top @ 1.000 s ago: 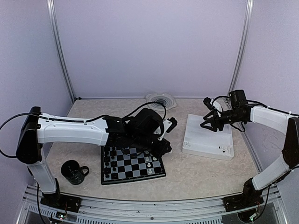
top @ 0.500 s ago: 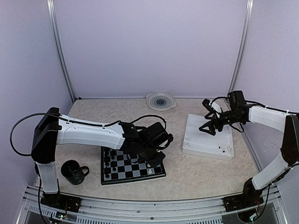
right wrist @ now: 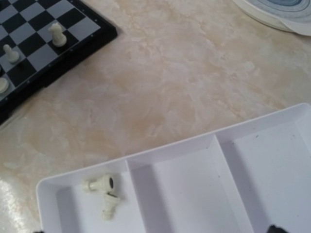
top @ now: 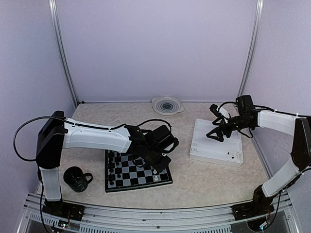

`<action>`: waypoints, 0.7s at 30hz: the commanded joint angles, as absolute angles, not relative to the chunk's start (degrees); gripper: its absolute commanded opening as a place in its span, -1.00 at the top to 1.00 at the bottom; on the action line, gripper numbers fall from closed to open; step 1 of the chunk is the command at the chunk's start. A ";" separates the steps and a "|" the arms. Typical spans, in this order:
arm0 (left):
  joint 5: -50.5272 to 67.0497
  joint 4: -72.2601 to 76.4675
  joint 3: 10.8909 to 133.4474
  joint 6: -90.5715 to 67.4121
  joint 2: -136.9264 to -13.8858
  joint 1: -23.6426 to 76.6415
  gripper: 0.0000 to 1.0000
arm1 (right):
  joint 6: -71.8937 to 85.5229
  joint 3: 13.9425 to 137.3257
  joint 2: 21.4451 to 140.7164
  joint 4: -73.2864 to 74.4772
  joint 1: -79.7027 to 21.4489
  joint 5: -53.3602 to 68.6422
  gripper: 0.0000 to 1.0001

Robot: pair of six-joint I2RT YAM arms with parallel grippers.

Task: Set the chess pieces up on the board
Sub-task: Place the knight at b1.

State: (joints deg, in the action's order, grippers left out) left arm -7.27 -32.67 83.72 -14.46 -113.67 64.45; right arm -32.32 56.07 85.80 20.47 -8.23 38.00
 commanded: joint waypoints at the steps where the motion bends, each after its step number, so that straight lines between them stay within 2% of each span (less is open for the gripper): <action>1: -5.60 -33.57 84.92 -13.71 -114.86 64.73 0.93 | -32.82 56.26 86.90 21.37 -8.44 38.92 -0.98; 21: -5.20 -34.89 86.05 -13.62 -116.98 64.78 0.86 | -32.96 56.51 87.45 21.91 -8.44 39.42 -0.98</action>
